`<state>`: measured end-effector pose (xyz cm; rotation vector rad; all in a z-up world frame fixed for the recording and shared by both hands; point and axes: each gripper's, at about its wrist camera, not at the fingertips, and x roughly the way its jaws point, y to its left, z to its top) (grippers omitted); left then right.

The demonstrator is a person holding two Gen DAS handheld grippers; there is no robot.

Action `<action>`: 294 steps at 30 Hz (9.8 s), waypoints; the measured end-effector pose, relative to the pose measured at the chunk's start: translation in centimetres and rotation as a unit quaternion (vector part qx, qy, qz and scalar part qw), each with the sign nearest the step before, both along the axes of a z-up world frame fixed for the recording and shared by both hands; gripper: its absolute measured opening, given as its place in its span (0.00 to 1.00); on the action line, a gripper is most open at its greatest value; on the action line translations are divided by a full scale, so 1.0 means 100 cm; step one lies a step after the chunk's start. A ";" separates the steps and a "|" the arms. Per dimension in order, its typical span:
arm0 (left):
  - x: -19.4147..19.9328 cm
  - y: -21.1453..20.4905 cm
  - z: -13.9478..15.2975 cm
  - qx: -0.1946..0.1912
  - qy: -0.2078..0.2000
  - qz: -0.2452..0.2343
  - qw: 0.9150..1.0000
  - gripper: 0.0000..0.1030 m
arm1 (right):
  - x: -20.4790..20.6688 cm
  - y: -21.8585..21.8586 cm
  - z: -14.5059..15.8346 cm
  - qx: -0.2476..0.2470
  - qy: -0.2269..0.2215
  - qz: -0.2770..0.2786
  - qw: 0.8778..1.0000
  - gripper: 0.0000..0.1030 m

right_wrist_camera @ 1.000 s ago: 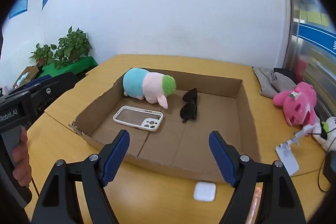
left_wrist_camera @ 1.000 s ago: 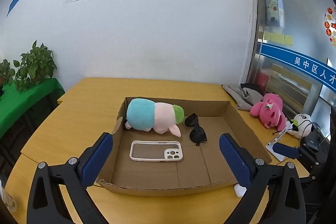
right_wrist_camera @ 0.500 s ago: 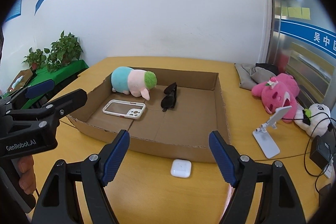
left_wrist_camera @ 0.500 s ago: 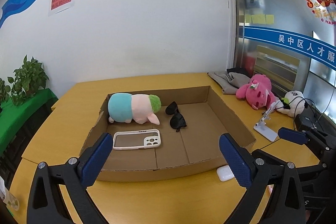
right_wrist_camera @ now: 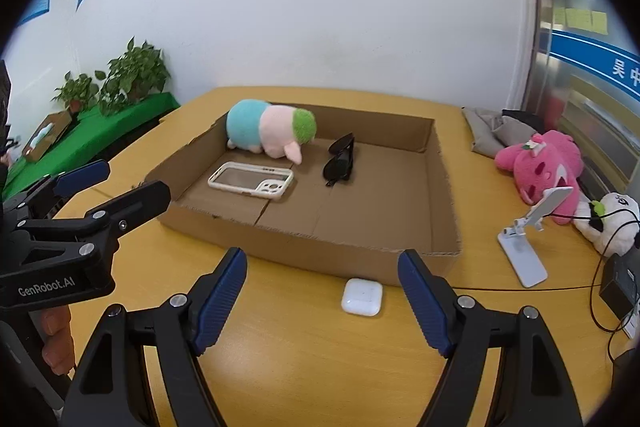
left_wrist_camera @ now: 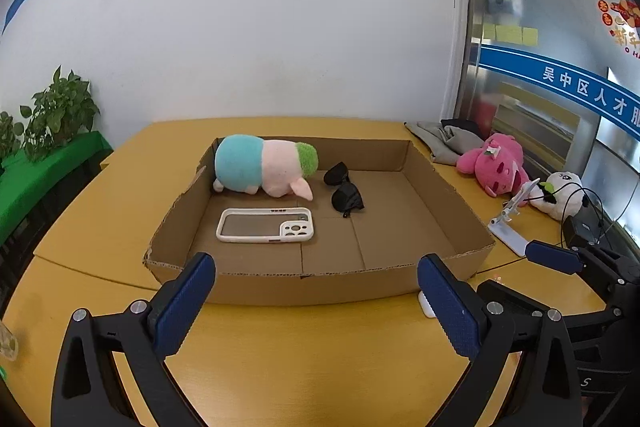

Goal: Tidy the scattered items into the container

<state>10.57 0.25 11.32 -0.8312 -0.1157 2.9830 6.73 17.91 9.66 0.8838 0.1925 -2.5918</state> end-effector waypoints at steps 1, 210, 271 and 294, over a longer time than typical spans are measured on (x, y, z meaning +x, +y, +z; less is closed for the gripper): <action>0.000 -0.002 -0.004 0.005 -0.006 0.004 1.000 1.00 | 0.000 -0.002 -0.003 0.003 -0.003 0.003 1.000 0.76; -0.051 -0.011 0.010 -0.042 -0.019 0.013 0.999 1.00 | -0.039 -0.028 0.018 -0.011 -0.006 0.011 1.000 0.73; -0.061 0.130 -0.103 0.073 -0.246 -0.224 0.940 1.00 | -0.106 0.129 -0.116 0.025 -0.191 -0.133 0.972 0.58; -0.053 0.139 -0.127 0.100 -0.277 -0.247 0.923 0.94 | -0.079 0.136 -0.119 -0.250 -0.246 -0.092 0.932 0.18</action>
